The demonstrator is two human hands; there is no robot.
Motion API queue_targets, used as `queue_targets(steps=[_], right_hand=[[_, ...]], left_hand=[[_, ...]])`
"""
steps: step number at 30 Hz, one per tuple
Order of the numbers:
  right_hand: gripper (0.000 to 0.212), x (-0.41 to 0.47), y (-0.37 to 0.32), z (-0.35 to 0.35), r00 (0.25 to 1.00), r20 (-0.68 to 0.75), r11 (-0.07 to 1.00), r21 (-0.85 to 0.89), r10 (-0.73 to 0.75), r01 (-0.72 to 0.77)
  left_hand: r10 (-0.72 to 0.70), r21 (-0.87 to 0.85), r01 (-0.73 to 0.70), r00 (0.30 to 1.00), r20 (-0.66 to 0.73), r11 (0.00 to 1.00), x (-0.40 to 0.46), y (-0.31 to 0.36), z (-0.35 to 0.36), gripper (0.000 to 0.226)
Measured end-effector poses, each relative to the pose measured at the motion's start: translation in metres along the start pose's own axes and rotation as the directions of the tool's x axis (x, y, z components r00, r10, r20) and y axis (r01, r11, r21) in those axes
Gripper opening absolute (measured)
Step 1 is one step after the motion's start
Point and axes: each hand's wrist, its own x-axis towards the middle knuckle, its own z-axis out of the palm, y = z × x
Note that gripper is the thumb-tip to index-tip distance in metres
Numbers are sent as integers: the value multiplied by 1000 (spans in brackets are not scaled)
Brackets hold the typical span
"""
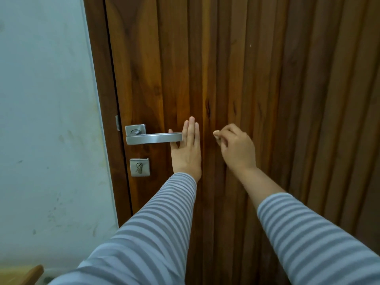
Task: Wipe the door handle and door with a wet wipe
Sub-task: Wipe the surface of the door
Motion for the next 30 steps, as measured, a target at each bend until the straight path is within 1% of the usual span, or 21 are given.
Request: queue_targets(steps=[2, 5, 7, 9, 11, 13, 16, 22, 25, 30], right_hand=[[21, 28, -2, -9, 999, -27, 999, 32, 19, -18], [24, 68, -13, -16, 999, -52, 998, 66, -16, 19], [24, 93, -19, -19, 998, -69, 997, 71, -11, 16], [24, 112, -19, -15, 997, -72, 999, 14, -29, 30], [24, 123, -16, -9, 995, -71, 996, -65, -67, 63], [23, 127, -15, -4, 991, -89, 990, -106, -98, 88], [21, 127, -16, -1, 987, -121, 991, -96, -105, 94], [17, 92, -13, 9, 986, -87, 987, -87, -145, 138], [18, 66, -7, 16, 985, -85, 983, -124, -147, 136], [16, 35, -5, 22, 987, -59, 983, -111, -151, 143]], left_hand=[[30, -21, -31, 999, -15, 999, 5, 8, -6, 109], [-7, -36, 6, 1000, -14, 999, 15, 9, -10, 109], [-2, 29, 2, 1000, 9, 1000, 18, 9, -9, 107], [4, 85, -5, 1000, 11, 996, 17, 9, -7, 103], [13, 110, -13, 1000, 3, 994, 16, 8, -5, 98], [23, 135, -21, 1000, -14, 991, 16, 8, -4, 91], [11, 149, -5, 999, -35, 989, 16, 9, -2, 90], [-7, 150, 15, 998, -56, 989, 17, 10, 3, 88], [-5, 145, 10, 999, -38, 989, 17, 10, 2, 89], [-9, 118, 10, 1000, -4, 993, 18, 10, -5, 86]])
